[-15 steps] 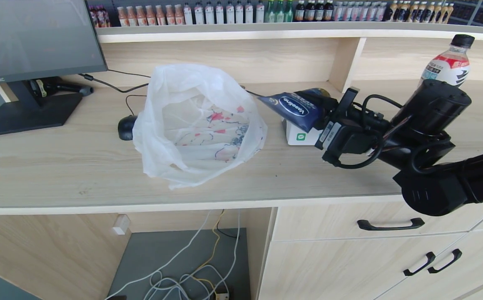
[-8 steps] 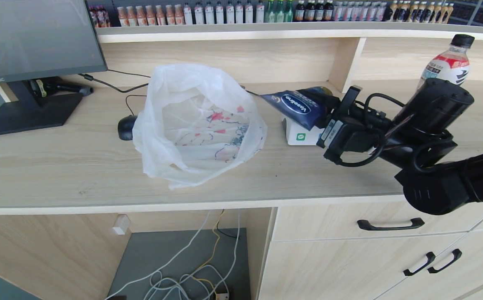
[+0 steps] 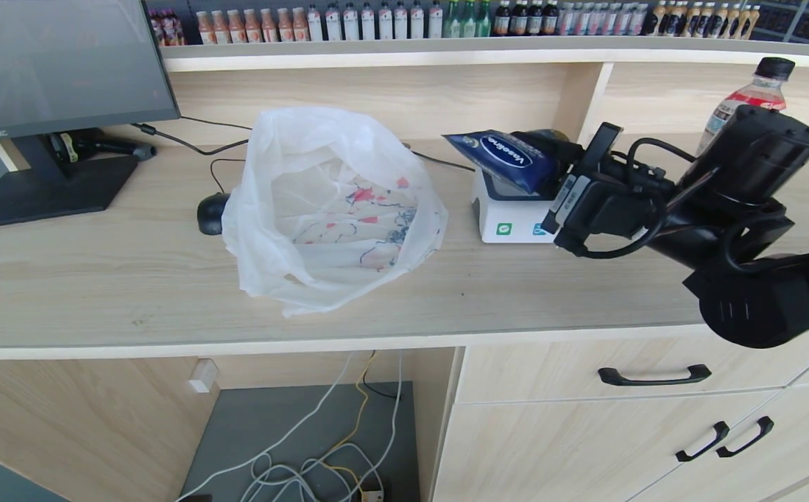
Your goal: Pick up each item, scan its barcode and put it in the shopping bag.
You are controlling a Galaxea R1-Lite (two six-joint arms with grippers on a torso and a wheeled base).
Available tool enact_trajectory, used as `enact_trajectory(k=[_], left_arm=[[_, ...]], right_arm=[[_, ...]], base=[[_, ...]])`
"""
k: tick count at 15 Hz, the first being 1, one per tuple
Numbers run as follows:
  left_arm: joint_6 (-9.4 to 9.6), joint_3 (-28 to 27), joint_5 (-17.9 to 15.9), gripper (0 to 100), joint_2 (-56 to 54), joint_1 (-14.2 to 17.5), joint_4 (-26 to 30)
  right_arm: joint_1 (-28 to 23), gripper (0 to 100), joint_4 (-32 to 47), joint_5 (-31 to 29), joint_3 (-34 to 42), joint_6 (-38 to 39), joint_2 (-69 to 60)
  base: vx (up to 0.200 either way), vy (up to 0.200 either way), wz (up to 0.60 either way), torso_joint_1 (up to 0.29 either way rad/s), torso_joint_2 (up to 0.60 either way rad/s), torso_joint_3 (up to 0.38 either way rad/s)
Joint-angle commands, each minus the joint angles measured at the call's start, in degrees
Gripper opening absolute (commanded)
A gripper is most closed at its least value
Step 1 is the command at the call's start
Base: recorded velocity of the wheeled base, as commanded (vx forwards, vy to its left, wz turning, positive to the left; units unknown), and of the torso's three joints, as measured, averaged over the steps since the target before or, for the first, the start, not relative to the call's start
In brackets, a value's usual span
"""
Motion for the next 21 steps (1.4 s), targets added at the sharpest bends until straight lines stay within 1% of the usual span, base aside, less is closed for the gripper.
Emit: enact_trajectory(k=[1,3,4,7,8,10,11,13,16,17,18,19,21], left_arm=[[0.0,0.0,0.0,100,0.1,0.0,0.0],[0.0,0.0,0.0,100,0.1,0.0,0.0],[0.0,0.0,0.0,100,0.1,0.0,0.0],[0.0,0.0,0.0,100,0.1,0.0,0.0],[-0.09,0.0,0.0,100,0.1,0.0,0.0],[0.0,0.0,0.0,100,0.1,0.0,0.0],[0.0,0.0,0.0,100,0.1,0.0,0.0],[-0.09,0.0,0.0,100,0.1,0.0,0.0],[-0.09,0.0,0.0,100,0.1,0.0,0.0],[0.0,0.0,0.0,100,0.1,0.0,0.0],[0.0,0.0,0.0,100,0.1,0.0,0.0],[0.0,0.0,0.0,100,0.1,0.0,0.0],[0.0,0.0,0.0,100,0.0,0.0,0.0]], right_arm=[[0.2,0,2.3,0.0,-1.9,0.0,-2.5],[0.2,0,4.6,-0.1,-3.1,0.1,-3.5],[0.2,0,6.0,-0.1,-3.6,1.3,-4.6],[0.9,0,6.6,-4.3,-3.8,8.8,-7.3],[1.5,0,7.4,-4.9,-3.9,10.0,-7.9],[2.0,0,14.1,-5.1,-6.0,10.9,-10.1],[2.0,0,16.2,-5.9,-6.4,13.6,-11.1],[2.0,0,16.2,-9.0,-6.3,23.8,-12.7],[1.6,0,16.3,-11.8,-6.0,38.6,-14.1],[1.6,0,16.3,-12.8,-6.1,41.6,-14.3],[2.0,0,16.5,-14.9,-6.4,44.6,-14.4],[2.6,0,16.4,-18.3,-6.3,50.1,-14.6],[2.7,0,16.1,-21.4,-5.9,56.3,-15.1]], base=[[0.0,0.0,0.0,0.0,0.0,0.0],[0.0,0.0,0.0,0.0,0.0,0.0],[0.0,0.0,0.0,0.0,0.0,0.0],[0.0,0.0,0.0,0.0,0.0,0.0],[0.0,0.0,0.0,0.0,0.0,0.0],[0.0,0.0,0.0,0.0,0.0,0.0],[0.0,0.0,0.0,0.0,0.0,0.0],[0.0,0.0,0.0,0.0,0.0,0.0],[0.0,0.0,0.0,0.0,0.0,0.0],[0.0,0.0,0.0,0.0,0.0,0.0],[0.0,0.0,0.0,0.0,0.0,0.0],[0.0,0.0,0.0,0.0,0.0,0.0],[0.0,0.0,0.0,0.0,0.0,0.0]])
